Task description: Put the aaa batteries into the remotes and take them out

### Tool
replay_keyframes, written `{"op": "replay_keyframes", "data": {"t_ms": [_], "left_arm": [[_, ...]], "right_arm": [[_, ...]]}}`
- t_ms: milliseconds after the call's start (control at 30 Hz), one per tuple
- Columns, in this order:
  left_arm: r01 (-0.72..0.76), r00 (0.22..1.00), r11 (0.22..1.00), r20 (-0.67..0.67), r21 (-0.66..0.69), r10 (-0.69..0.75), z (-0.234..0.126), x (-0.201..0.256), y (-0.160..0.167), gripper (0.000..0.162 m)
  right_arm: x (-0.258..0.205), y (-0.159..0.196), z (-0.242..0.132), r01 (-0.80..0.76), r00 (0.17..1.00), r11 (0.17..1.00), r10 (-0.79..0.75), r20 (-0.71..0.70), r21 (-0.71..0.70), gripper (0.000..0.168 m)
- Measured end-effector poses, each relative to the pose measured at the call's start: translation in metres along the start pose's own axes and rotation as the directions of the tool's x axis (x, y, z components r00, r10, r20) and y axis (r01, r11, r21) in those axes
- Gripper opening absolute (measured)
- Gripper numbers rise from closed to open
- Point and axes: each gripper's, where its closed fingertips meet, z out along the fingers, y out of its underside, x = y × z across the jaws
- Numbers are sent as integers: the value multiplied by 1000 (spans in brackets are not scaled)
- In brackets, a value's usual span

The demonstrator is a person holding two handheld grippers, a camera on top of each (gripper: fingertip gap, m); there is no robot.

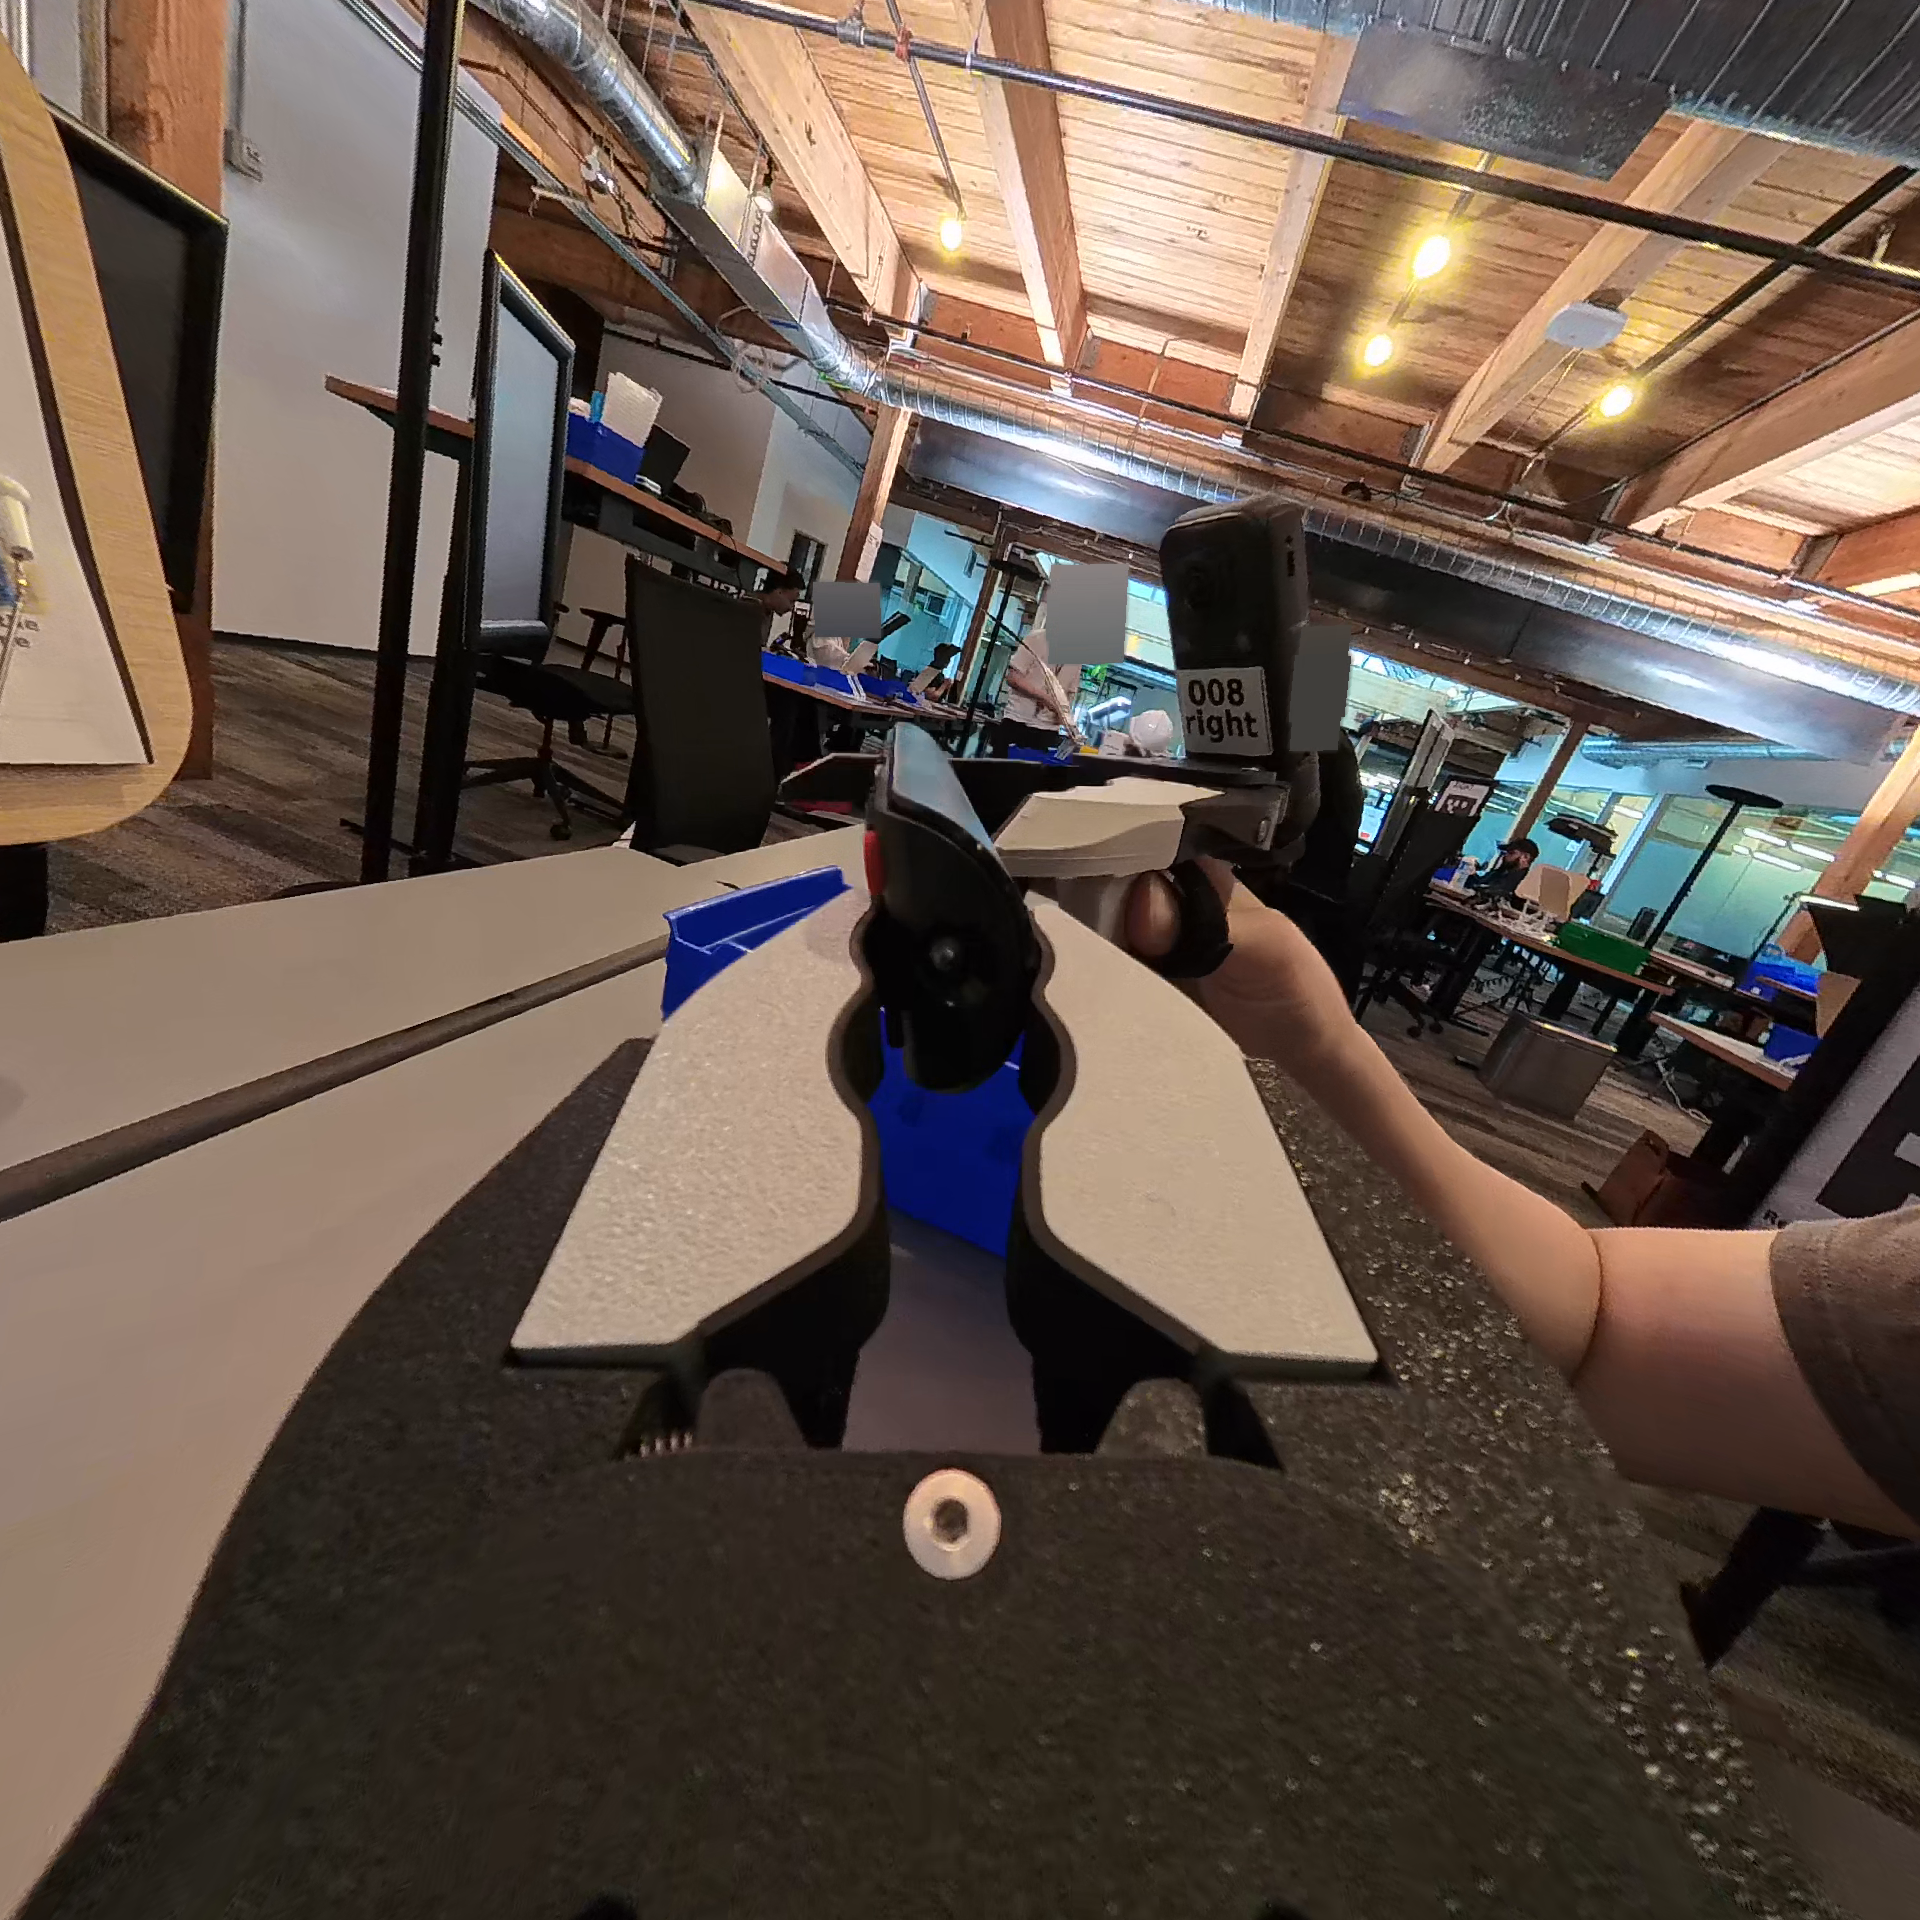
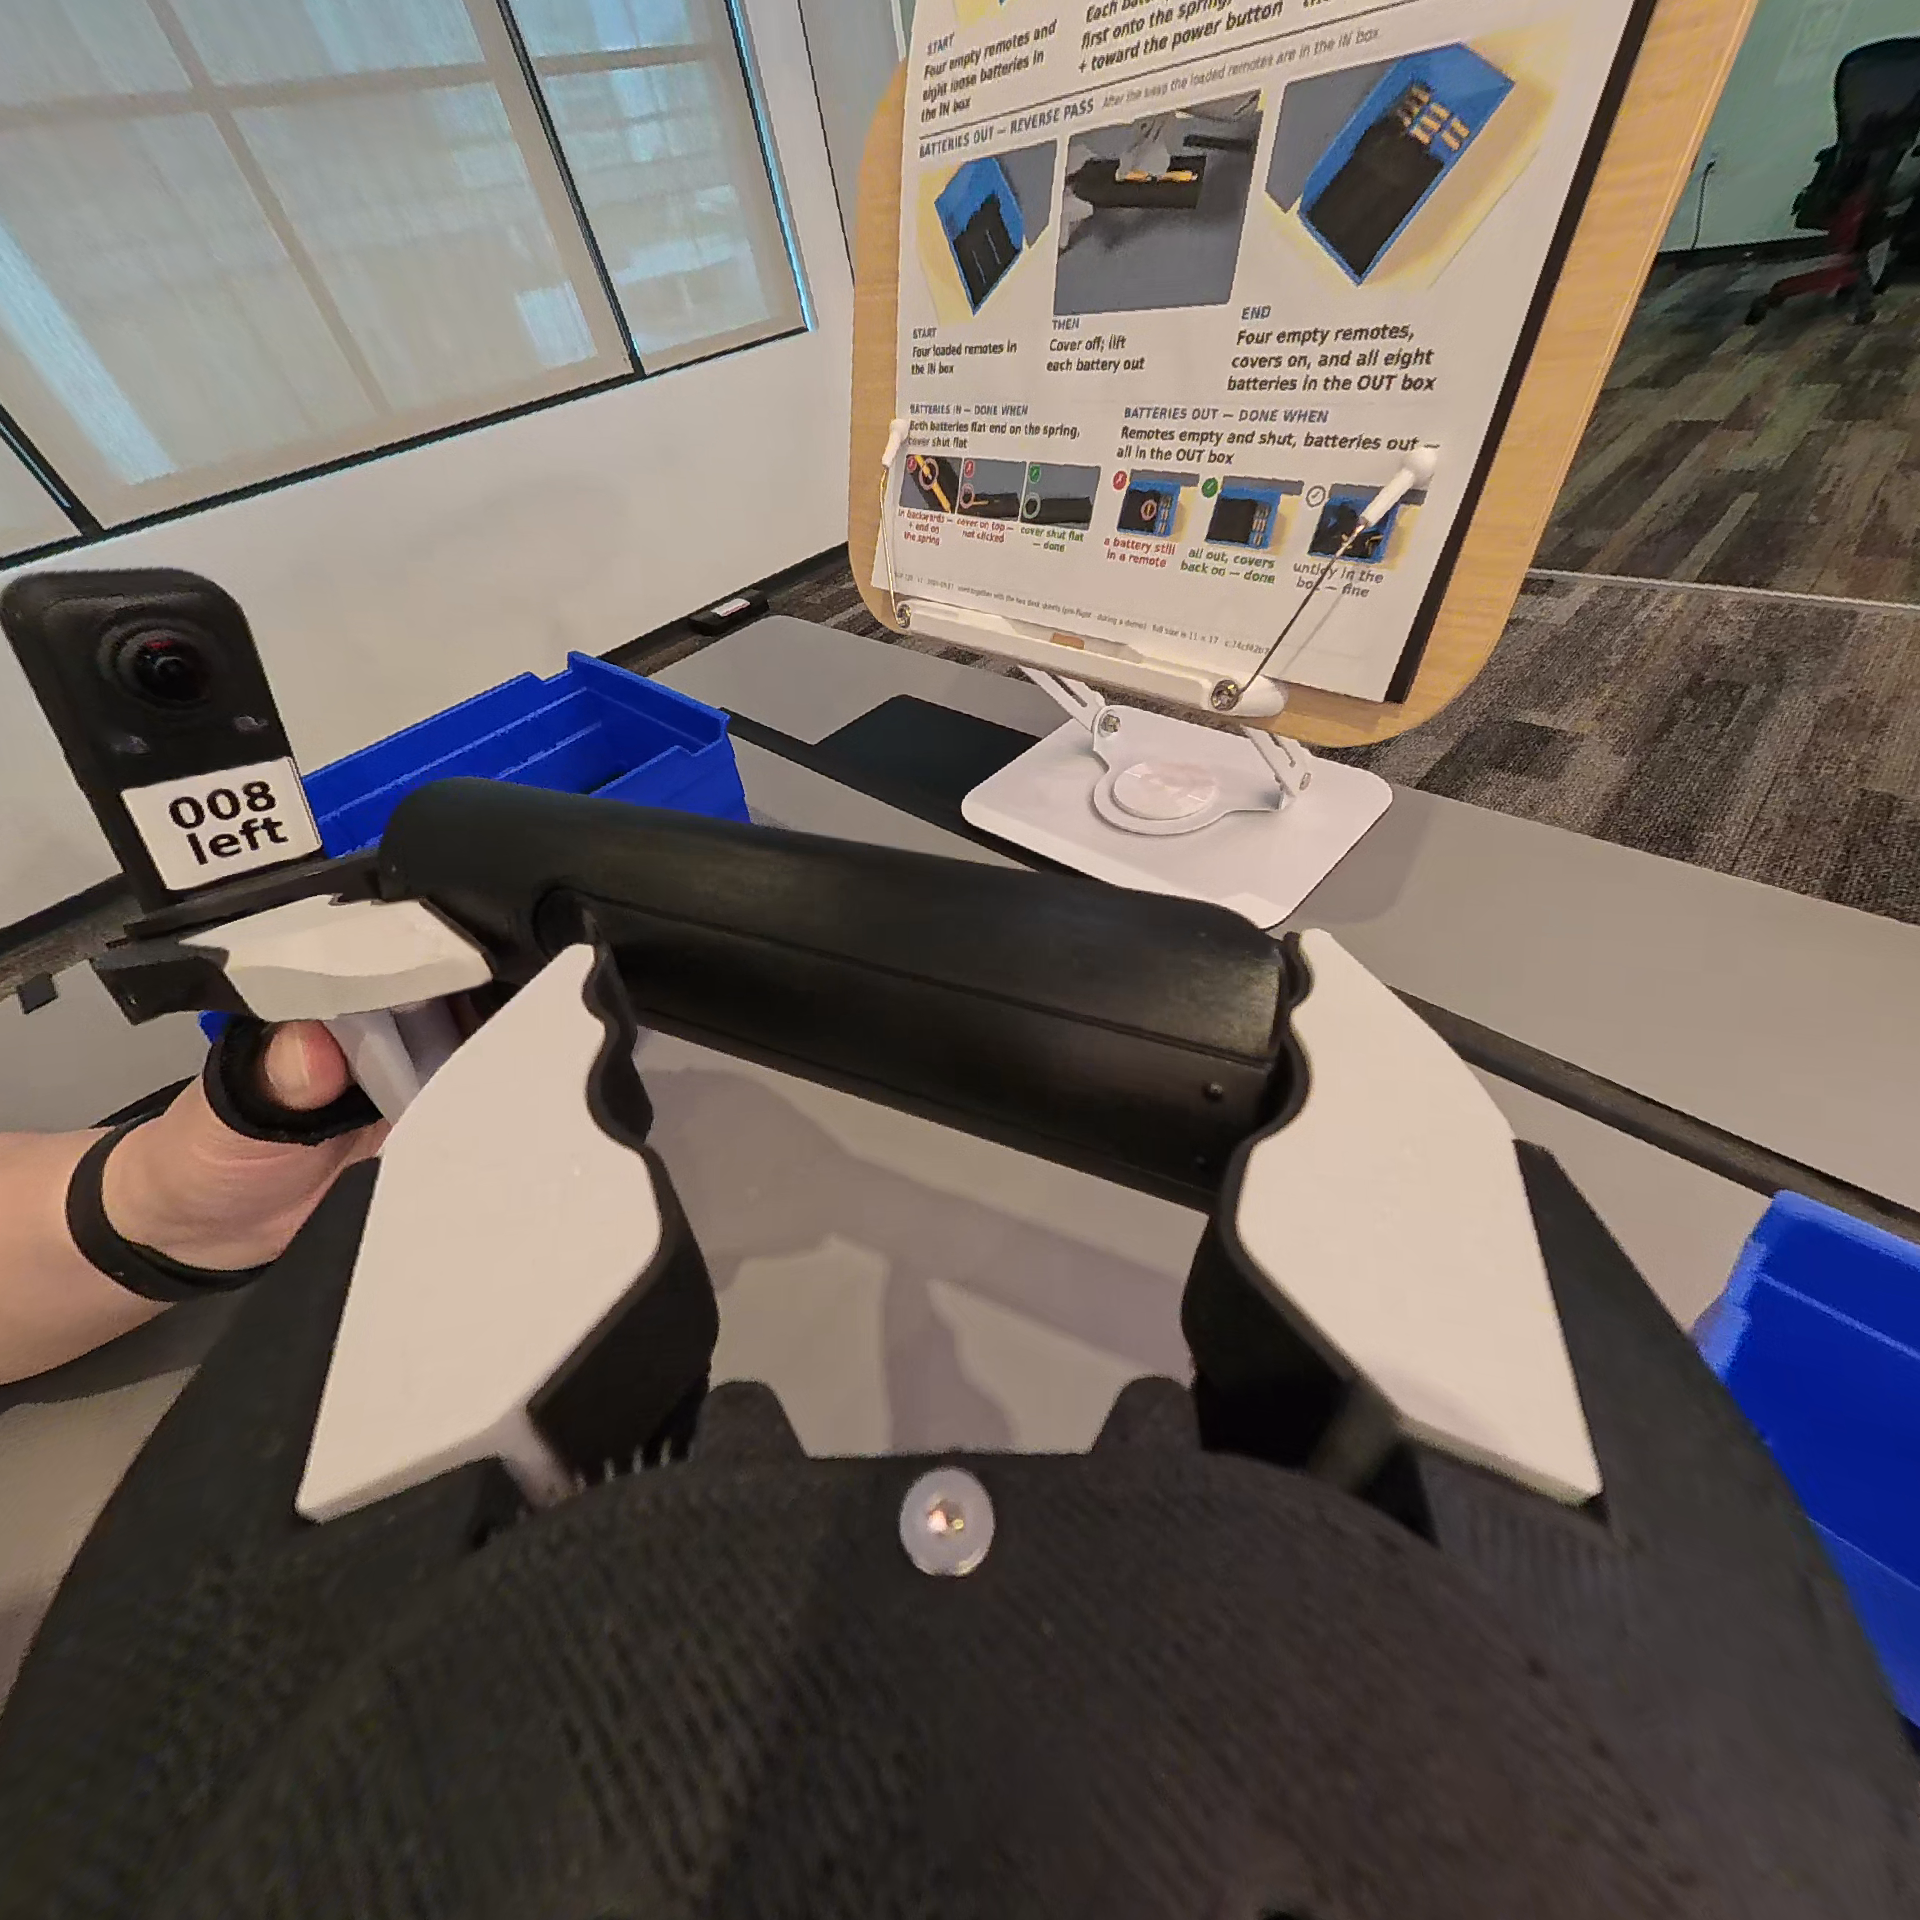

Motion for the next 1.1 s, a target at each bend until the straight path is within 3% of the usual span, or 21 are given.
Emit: {"op": "replay_keyframes", "data": {"t_ms": [67,100,167,233,400,567,733,800,900,1000,1100], "left_arm": [[14,1000,1000,6,27,-14,-2,-2,-4,23],[88,996,993,-40,80,-85,-6,-3,-14,22],[201,972,978,-136,64,-191,-6,1,-19,23],[157,984,983,-98,96,-148,-5,1,-21,23],[316,942,941,-160,123,-296,-12,-3,-35,22],[519,848,846,-204,125,-490,-22,-25,-42,22],[530,847,838,-120,129,-517,-30,-49,-39,22],[499,867,857,-65,126,-495,-31,-54,-37,22],[491,871,869,-2,50,-492,-27,-56,-24,22],[562,827,825,34,-62,-561,-21,-57,-1,23],[622,782,772,71,-131,-619,-20,-61,20,22]], "right_arm": [[-3,-6,-4,-11,999,999,10,34,33,114],[-7,-17,-11,-58,994,992,47,101,112,93],[-9,-36,-25,-123,977,965,78,196,230,43],[-10,-31,-22,-53,987,985,27,160,164,56],[-15,-27,-17,-39,989,993,23,144,114,86],[-16,-19,-12,-134,965,988,112,238,78,89],[-12,-15,-12,-79,974,995,66,216,53,89],[-11,-21,-18,14,982,997,-27,187,70,89],[-30,-23,-26,334,921,938,-345,182,93,88],[-61,-2,-26,632,741,769,-636,216,97,82],[-81,28,-14,796,570,601,-785,242,72,63]]}}
